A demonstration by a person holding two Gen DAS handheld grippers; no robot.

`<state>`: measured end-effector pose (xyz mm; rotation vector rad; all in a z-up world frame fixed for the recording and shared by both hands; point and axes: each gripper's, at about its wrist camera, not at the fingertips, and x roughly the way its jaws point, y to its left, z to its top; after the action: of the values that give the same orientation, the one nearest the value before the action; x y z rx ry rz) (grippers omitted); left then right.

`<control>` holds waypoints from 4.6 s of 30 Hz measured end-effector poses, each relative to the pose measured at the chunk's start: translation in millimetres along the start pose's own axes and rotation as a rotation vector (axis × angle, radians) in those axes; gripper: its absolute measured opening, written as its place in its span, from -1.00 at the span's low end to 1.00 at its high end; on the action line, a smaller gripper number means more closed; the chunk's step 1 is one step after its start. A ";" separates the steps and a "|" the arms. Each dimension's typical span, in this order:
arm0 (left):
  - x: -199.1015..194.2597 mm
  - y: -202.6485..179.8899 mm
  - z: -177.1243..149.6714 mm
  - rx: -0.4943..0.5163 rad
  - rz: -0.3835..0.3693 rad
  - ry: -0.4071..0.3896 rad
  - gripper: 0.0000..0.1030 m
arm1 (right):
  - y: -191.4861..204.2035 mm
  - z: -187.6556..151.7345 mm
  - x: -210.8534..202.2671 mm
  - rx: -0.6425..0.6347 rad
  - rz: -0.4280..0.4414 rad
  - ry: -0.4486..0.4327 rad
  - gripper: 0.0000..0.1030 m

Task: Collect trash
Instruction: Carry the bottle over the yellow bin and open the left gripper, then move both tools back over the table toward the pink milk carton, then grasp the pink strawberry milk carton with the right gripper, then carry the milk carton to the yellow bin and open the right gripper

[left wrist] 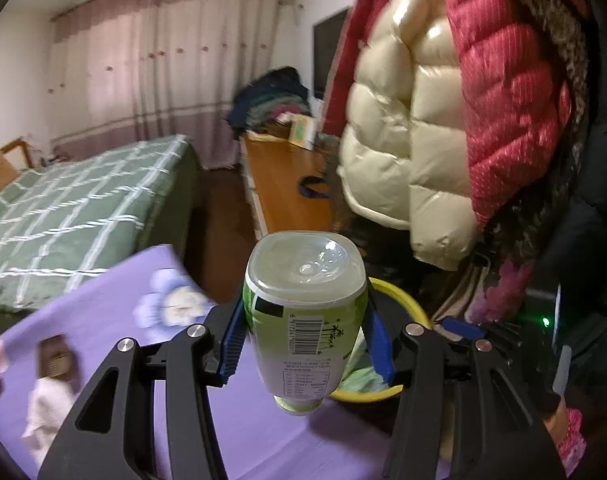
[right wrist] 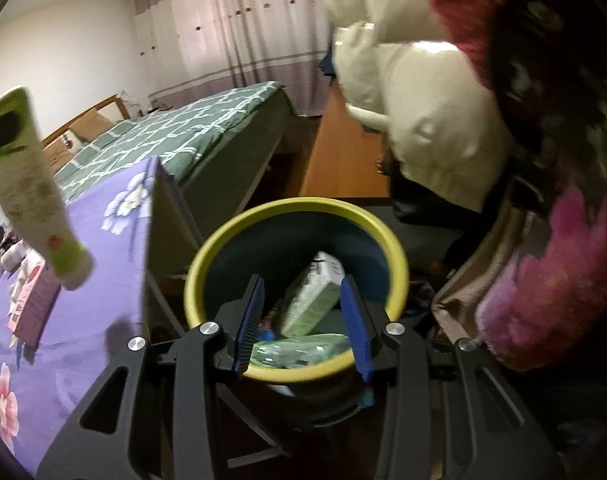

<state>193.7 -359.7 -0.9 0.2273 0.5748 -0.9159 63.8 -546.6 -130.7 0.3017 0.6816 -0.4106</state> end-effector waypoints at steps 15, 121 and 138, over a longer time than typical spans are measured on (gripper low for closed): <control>70.3 -30.5 -20.7 -0.005 0.055 0.025 0.69 | -32.0 -6.1 5.9 0.049 -0.021 0.018 -0.18; -215.3 262.3 -256.0 -0.440 0.835 -0.086 0.91 | 179.9 2.8 1.0 -0.177 0.127 -0.028 -0.08; -211.2 258.4 -254.3 -0.417 0.841 -0.064 0.91 | 89.7 16.8 37.8 -0.006 -0.062 0.005 -0.08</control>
<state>206.2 46.0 -107.3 0.0455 0.5272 0.0177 140.7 -484.7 -131.1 0.2760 0.6978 -0.4667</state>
